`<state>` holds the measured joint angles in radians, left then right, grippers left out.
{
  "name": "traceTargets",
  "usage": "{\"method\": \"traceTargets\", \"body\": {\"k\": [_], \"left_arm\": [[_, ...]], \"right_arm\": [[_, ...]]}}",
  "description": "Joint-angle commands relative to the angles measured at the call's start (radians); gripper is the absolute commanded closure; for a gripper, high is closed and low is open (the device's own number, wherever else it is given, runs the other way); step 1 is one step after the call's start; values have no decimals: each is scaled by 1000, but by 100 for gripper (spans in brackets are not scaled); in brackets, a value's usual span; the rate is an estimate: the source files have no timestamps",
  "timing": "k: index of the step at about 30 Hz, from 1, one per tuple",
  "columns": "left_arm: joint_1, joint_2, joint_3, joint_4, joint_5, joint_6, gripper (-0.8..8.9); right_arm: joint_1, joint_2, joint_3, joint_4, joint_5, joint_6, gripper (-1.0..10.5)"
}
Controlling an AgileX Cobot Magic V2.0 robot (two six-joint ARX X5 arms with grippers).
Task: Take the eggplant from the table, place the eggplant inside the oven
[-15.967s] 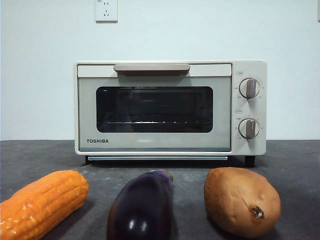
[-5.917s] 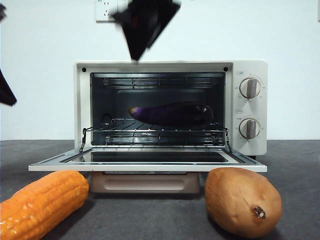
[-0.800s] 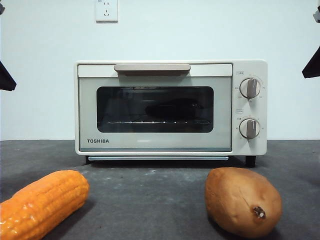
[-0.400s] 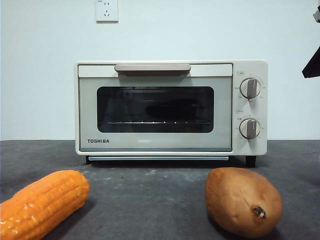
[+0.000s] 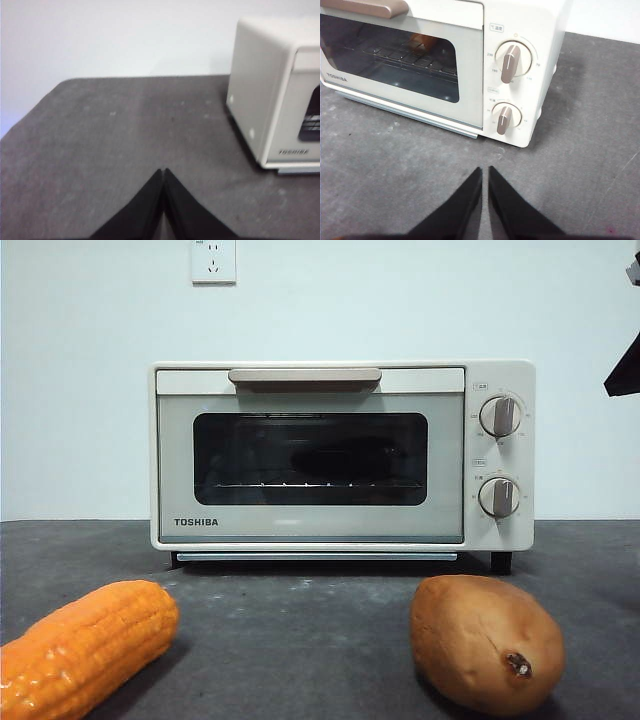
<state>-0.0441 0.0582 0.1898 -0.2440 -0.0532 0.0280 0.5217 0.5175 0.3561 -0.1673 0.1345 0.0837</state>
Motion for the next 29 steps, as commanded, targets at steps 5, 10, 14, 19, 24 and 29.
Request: {"method": "traceTargets", "body": {"k": [5, 10, 14, 19, 24, 29], "left_arm": [[12, -55, -113, 13, 0, 12, 809], [12, -54, -172, 23, 2, 12, 809], [11, -55, -180, 77, 2, 12, 809], [11, -55, -180, 87, 2, 12, 809], [11, -55, -180, 87, 2, 12, 809], [11, -55, -180, 87, 2, 12, 809]], "right_arm": [[4, 2, 9, 10, 5, 10, 944], [4, 2, 9, 11, 4, 10, 944], [4, 2, 9, 10, 5, 10, 944], [4, 2, 9, 10, 5, 10, 943], [4, 2, 9, 10, 5, 10, 944], [4, 2, 9, 10, 5, 10, 943]]}}
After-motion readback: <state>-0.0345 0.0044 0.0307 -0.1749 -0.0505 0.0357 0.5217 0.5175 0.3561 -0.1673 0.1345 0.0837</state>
